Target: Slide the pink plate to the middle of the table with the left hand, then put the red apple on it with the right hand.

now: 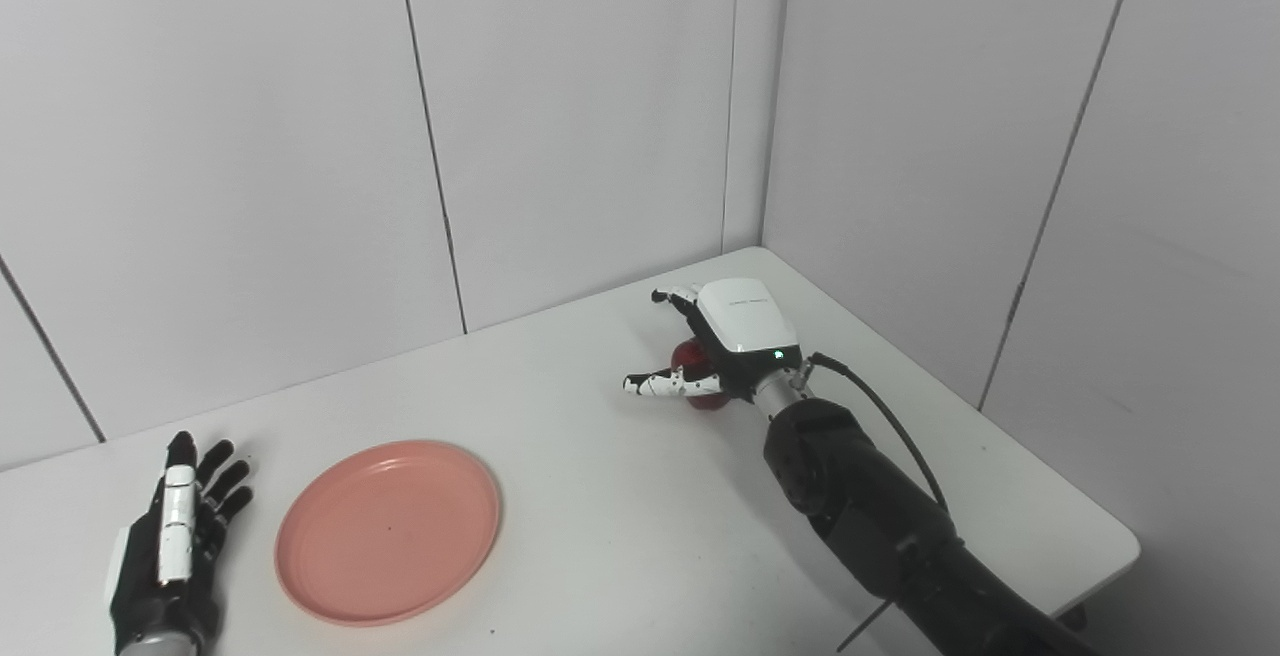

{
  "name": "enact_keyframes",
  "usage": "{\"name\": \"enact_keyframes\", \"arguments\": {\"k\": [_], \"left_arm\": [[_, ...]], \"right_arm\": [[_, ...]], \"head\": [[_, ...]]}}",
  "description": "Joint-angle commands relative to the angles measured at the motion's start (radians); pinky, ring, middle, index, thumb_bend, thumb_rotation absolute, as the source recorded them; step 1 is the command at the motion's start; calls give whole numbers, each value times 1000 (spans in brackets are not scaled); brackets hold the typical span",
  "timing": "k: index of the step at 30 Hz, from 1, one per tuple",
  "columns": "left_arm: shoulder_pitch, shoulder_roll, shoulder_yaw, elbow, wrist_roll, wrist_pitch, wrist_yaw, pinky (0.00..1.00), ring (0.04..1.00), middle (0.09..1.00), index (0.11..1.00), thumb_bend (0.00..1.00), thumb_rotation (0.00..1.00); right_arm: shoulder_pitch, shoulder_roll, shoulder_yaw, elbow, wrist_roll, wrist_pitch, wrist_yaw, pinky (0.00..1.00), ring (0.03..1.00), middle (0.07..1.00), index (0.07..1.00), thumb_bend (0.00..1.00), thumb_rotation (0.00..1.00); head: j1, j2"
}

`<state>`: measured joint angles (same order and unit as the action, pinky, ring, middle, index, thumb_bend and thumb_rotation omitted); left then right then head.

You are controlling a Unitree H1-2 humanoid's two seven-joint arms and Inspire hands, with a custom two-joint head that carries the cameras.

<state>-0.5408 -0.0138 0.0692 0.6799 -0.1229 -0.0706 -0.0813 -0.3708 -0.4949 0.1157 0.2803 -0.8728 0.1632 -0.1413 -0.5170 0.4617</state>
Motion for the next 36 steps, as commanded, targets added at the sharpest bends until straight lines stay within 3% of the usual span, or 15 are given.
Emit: {"name": "enact_keyframes", "arguments": {"k": [1, 24, 33, 36], "left_arm": [[25, 0, -2, 20, 4, 67, 12, 865, 869, 895, 934, 673, 875], [33, 1, -5, 3, 2, 82, 6, 876, 873, 901, 922, 675, 871], [34, 3, -4, 7, 0, 83, 2, 892, 881, 902, 925, 669, 875], [35, 4, -7, 4, 2, 83, 0, 890, 875, 903, 930, 668, 887]], "right_arm": [[-31, -31, -7, -16, 2, 19, -6, 557, 756, 787, 775, 847, 757], [-25, -47, -12, -26, 6, 57, 34, 568, 757, 792, 771, 835, 753], [-24, -40, -6, 21, 5, 60, 12, 508, 663, 727, 738, 842, 734], [-20, -39, -6, 26, 8, 60, 12, 447, 579, 678, 724, 843, 725]], "head": [[1, 1], [0, 11], [2, 15], [1, 17]]}}
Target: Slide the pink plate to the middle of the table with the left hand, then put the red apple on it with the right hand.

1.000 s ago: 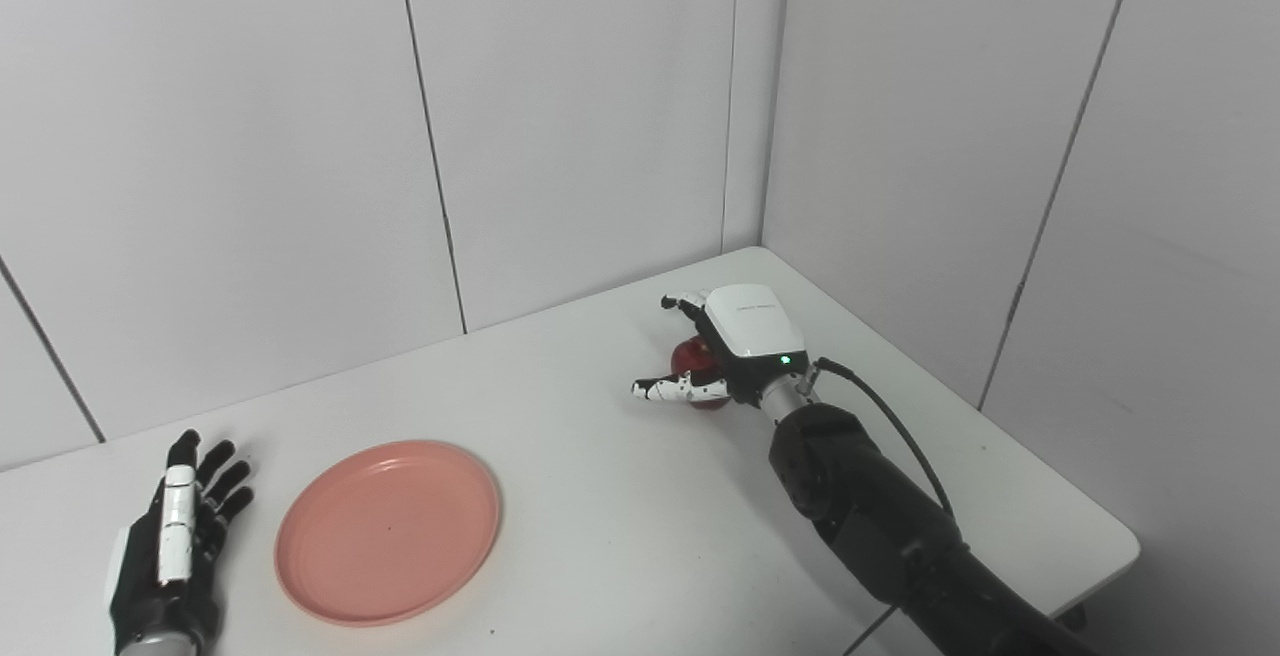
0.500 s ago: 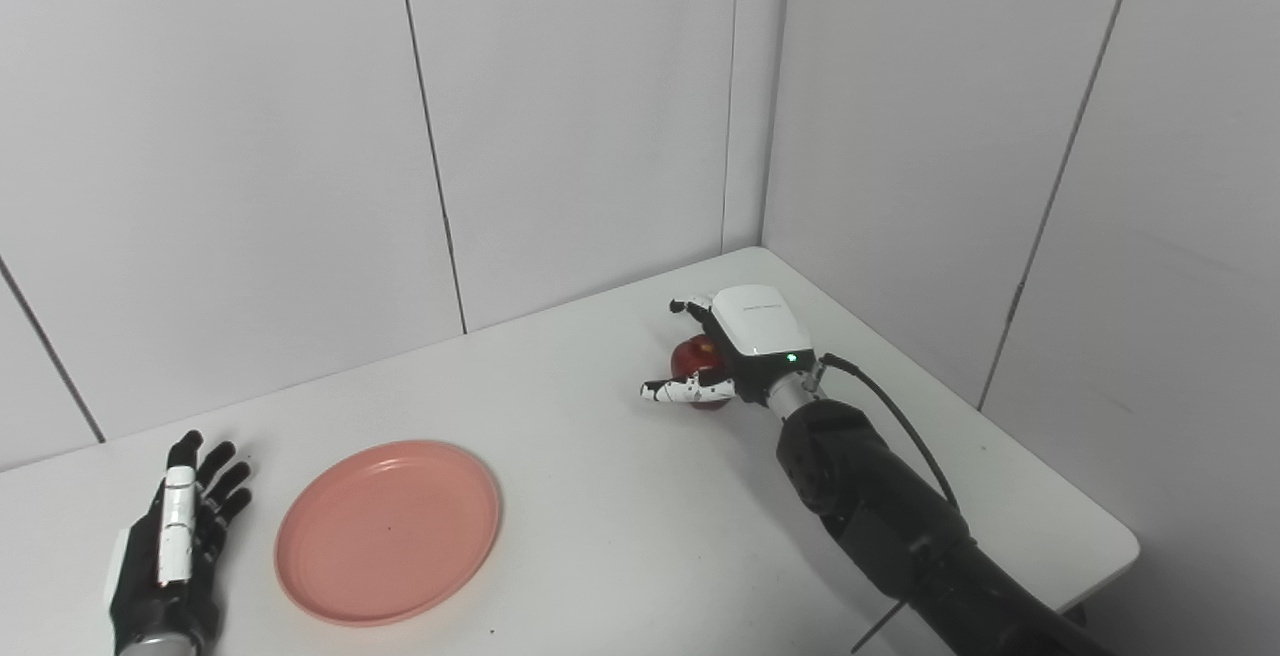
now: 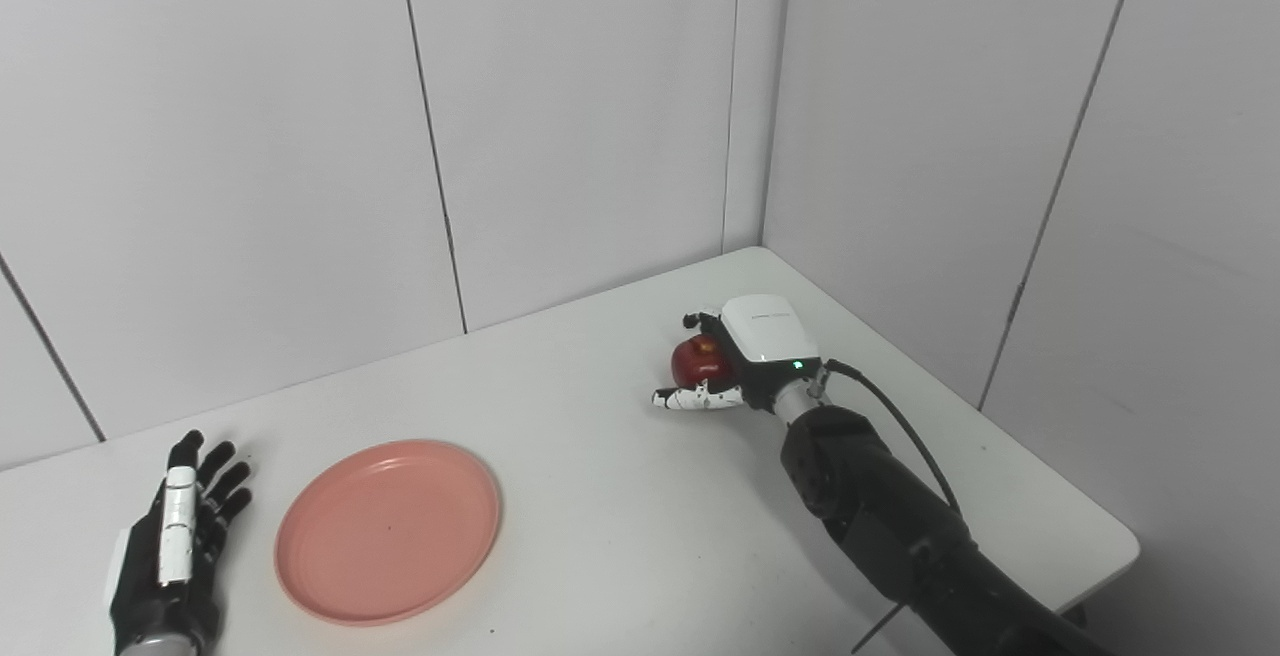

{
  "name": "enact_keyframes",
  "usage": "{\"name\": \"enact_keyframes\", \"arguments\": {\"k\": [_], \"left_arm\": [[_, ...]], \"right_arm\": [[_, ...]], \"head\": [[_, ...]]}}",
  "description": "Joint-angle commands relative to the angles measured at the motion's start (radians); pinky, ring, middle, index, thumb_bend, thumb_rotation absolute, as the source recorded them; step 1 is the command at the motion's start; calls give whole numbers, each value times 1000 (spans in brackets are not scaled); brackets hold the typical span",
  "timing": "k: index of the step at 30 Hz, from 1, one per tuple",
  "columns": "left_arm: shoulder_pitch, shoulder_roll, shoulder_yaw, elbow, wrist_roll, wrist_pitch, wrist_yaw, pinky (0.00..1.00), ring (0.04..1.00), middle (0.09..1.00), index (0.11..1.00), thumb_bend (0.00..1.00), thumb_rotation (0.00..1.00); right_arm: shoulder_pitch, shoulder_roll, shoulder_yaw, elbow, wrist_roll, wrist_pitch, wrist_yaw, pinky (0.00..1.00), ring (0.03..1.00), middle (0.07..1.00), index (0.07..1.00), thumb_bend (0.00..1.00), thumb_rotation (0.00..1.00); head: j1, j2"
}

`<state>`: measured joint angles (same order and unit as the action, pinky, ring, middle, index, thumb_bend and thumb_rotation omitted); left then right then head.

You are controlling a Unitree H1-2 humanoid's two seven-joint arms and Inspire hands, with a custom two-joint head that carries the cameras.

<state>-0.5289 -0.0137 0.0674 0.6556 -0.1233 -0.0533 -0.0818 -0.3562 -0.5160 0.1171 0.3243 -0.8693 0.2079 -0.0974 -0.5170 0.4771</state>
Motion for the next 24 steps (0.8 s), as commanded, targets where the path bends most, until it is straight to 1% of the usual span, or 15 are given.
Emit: {"name": "enact_keyframes", "arguments": {"k": [1, 3, 5, 8, 15, 19, 24], "left_arm": [[24, 4, -6, 24, 3, 68, 1, 890, 875, 903, 930, 667, 887], [26, 3, -7, 18, 4, 72, 3, 880, 871, 899, 925, 671, 884], [27, 3, -7, 15, 3, 75, 2, 882, 873, 900, 926, 670, 883], [29, 4, -10, 8, 4, 77, 1, 882, 871, 899, 926, 671, 885], [31, 2, -6, -6, -4, 96, -3, 904, 885, 906, 924, 677, 879], [28, 2, -6, -1, -1, 94, -1, 899, 883, 905, 914, 674, 881], [29, 3, -8, -5, 0, 95, -2, 895, 882, 906, 911, 692, 879]], "right_arm": [[-33, -17, -8, -17, 6, 16, -32, 444, 575, 676, 723, 843, 725], [-31, -16, -9, -15, 9, 20, -29, 418, 553, 665, 716, 845, 728], [-30, -16, -9, -14, 12, 21, -27, 415, 549, 666, 710, 839, 724], [-30, -17, -8, -2, 16, 19, -27, 391, 509, 638, 686, 820, 709], [-30, -18, -2, 10, 28, 11, -38, 390, 490, 602, 648, 801, 694], [-31, -16, -4, 21, 40, -7, -68, 386, 480, 586, 626, 780, 672], [-34, -17, 3, 33, 47, -31, -118, 345, 431, 524, 589, 718, 617]], "head": [[1, 3], [1, 3], [2, 4], [2, 7], [2, 8], [3, 8], [3, 8]]}}
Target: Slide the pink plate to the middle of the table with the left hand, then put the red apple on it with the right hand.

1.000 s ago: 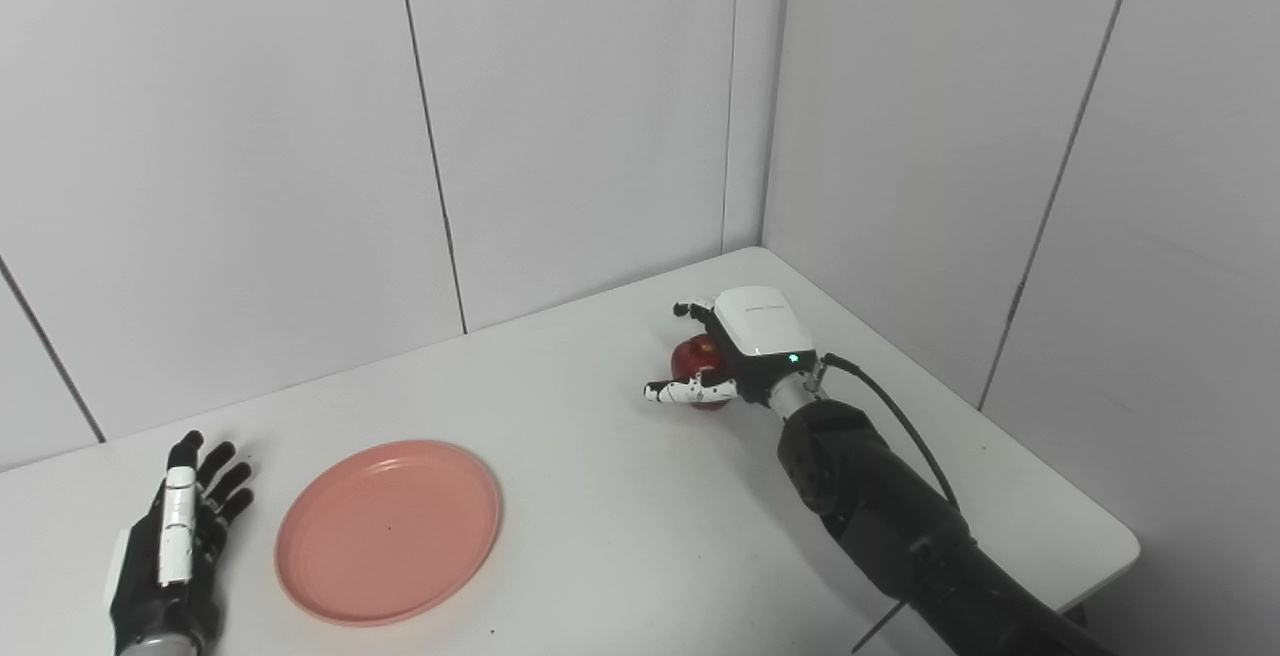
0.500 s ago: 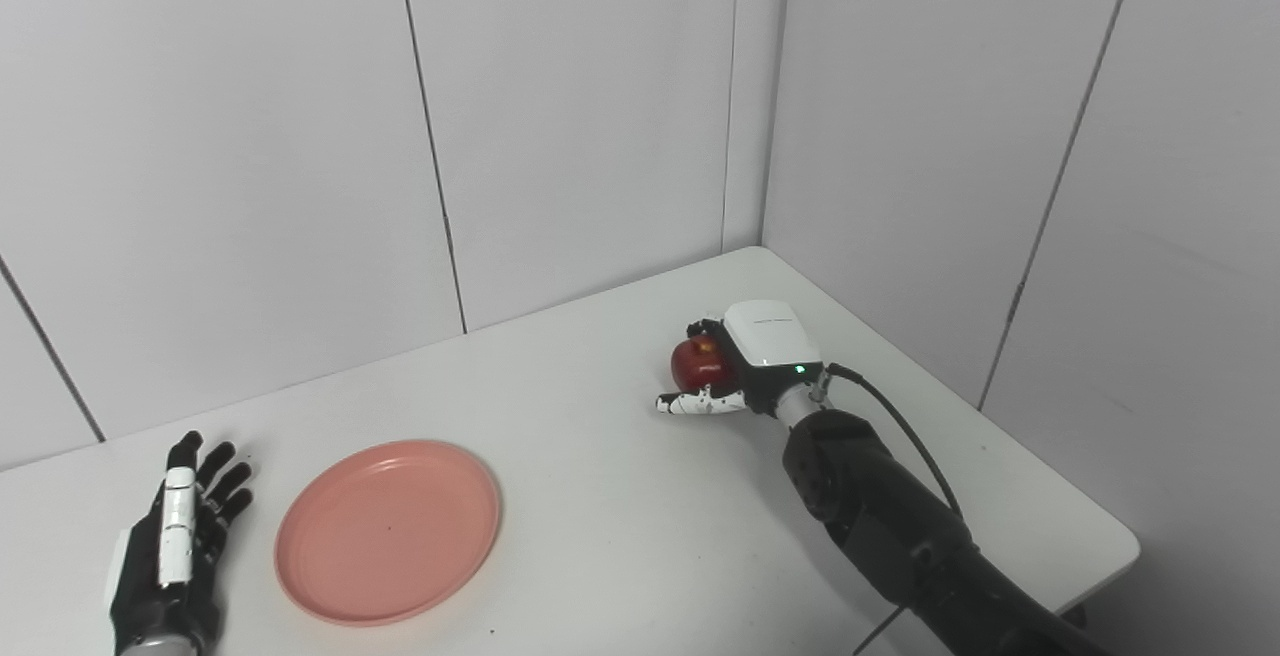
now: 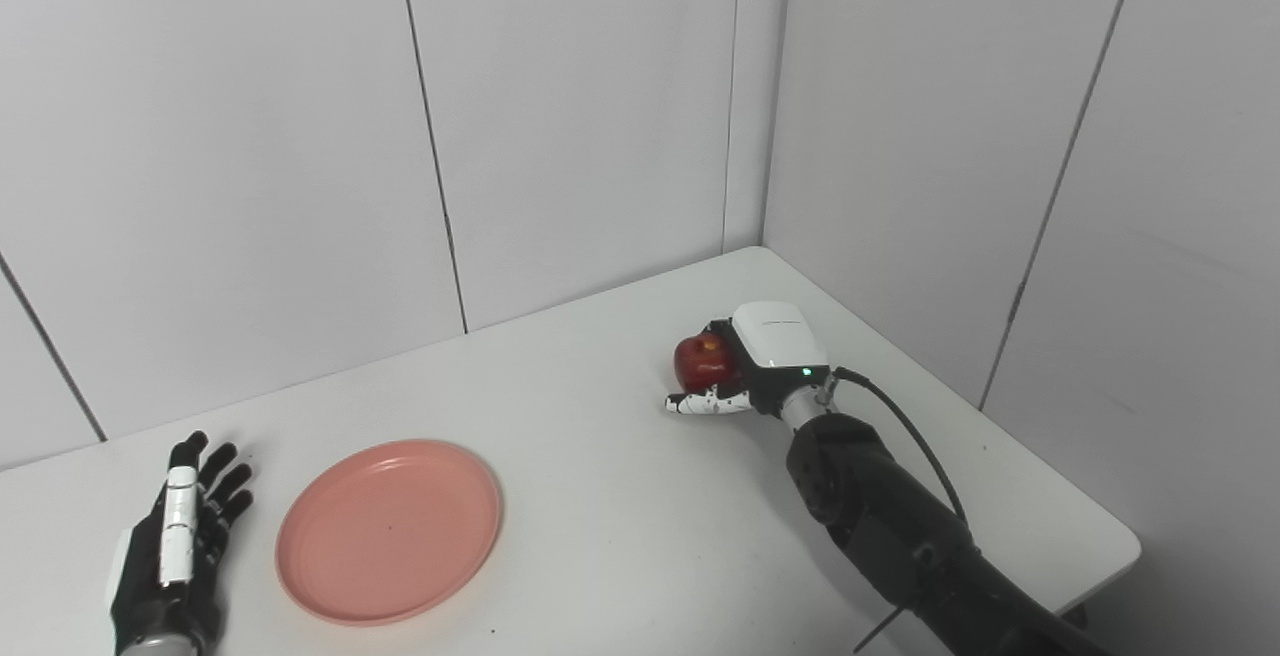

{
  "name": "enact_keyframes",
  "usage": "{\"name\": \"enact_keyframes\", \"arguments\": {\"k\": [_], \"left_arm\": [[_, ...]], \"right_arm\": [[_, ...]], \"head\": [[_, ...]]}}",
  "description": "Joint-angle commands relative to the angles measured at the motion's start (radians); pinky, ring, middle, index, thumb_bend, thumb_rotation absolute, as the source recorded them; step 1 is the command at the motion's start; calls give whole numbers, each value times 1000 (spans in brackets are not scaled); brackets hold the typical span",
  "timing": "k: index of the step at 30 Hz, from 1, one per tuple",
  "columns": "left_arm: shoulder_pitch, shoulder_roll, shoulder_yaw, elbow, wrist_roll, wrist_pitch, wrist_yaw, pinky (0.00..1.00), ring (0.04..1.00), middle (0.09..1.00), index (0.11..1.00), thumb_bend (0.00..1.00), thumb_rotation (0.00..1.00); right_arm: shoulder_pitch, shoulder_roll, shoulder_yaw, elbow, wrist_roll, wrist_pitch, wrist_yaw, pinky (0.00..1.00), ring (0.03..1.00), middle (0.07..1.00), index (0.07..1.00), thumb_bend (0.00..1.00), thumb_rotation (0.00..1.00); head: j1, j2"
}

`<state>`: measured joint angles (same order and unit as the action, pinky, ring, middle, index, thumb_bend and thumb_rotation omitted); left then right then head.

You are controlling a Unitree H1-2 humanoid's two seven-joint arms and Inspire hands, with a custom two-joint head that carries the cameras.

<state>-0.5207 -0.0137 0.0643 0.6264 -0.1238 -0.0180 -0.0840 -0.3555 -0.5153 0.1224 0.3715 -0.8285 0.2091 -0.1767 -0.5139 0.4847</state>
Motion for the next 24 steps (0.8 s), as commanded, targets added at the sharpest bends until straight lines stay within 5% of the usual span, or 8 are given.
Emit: {"name": "enact_keyframes", "arguments": {"k": [1, 9, 14, 24], "left_arm": [[21, 3, -5, 26, 1, 61, 0, 893, 881, 906, 909, 689, 880], [19, 0, -3, 19, 2, 62, 6, 885, 877, 897, 892, 680, 867], [20, 3, -10, 14, 9, 58, 5, 877, 877, 899, 896, 663, 882], [15, 7, -13, 26, 14, 53, 7, 882, 879, 900, 892, 660, 891]], "right_arm": [[-35, -17, -2, -13, 10, -36, -47, 326, 407, 499, 582, 700, 601], [-44, -25, 7, 20, 44, -123, -133, 190, 250, 338, 542, 562, 481], [-55, -26, 9, 66, 60, -195, -201, 129, 177, 254, 433, 472, 351], [-61, -35, 22, 82, 67, -221, -231, 108, 154, 224, 372, 453, 304]], "head": [[0, 0], [3, 2], [4, 2], [5, 2]]}}
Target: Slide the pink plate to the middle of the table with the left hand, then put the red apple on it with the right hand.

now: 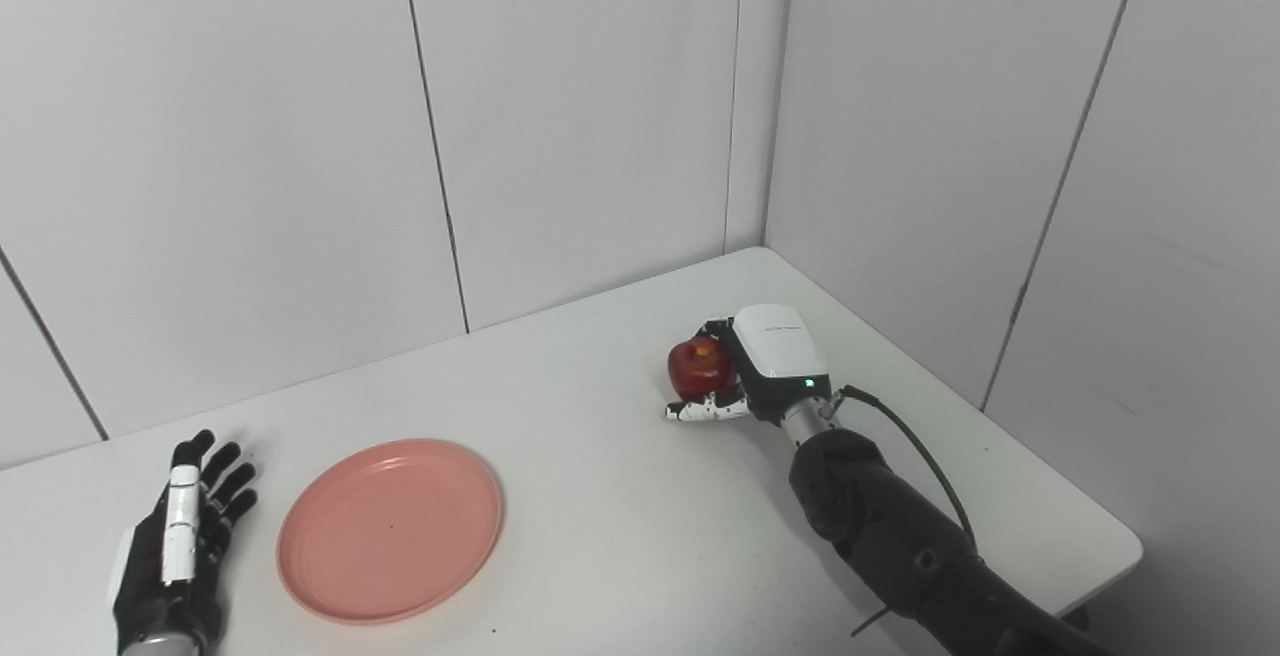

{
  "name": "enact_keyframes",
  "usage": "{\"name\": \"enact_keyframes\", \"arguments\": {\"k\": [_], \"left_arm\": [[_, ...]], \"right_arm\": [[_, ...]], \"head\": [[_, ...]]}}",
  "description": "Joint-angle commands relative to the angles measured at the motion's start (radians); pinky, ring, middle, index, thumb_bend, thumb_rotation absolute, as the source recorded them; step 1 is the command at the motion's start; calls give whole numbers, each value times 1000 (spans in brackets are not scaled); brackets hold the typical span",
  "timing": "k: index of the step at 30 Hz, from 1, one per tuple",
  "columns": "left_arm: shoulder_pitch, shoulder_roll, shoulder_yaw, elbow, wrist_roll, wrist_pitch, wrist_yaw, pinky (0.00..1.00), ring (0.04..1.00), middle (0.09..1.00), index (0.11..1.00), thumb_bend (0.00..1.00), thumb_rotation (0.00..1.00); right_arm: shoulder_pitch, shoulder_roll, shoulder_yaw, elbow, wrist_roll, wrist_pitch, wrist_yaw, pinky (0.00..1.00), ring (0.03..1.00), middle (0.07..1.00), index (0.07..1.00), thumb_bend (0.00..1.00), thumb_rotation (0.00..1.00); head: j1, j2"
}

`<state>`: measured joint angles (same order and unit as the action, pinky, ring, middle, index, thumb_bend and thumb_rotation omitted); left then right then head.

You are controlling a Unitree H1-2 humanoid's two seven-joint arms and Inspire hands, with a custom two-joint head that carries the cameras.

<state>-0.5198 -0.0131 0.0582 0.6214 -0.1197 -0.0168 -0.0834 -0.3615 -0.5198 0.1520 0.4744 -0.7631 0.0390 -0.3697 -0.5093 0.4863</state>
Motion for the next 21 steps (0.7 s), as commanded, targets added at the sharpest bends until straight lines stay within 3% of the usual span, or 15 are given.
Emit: {"name": "enact_keyframes", "arguments": {"k": [1, 10, 16, 21], "left_arm": [[14, 7, -7, 31, 10, 52, 7, 877, 878, 898, 890, 663, 889], [17, 4, -6, 25, 6, 58, 5, 877, 881, 903, 889, 664, 882], [19, 0, -8, 21, 8, 62, 9, 883, 878, 900, 887, 656, 887], [26, -7, -16, 7, 16, 63, 15, 885, 878, 899, 882, 656, 892]], "right_arm": [[-55, -31, -7, -24, 4, -54, -39, 102, 146, 215, 349, 454, 310], [-60, -21, -10, -104, 19, -43, 1, 98, 145, 219, 362, 439, 375], [-73, 21, -11, -167, 56, -43, 34, 97, 143, 218, 346, 435, 437], [-88, 51, -2, -192, 64, -53, 53, 104, 153, 234, 394, 417, 467]], "head": [[1, 1], [9, 5], [26, 11], [65, 19]]}}
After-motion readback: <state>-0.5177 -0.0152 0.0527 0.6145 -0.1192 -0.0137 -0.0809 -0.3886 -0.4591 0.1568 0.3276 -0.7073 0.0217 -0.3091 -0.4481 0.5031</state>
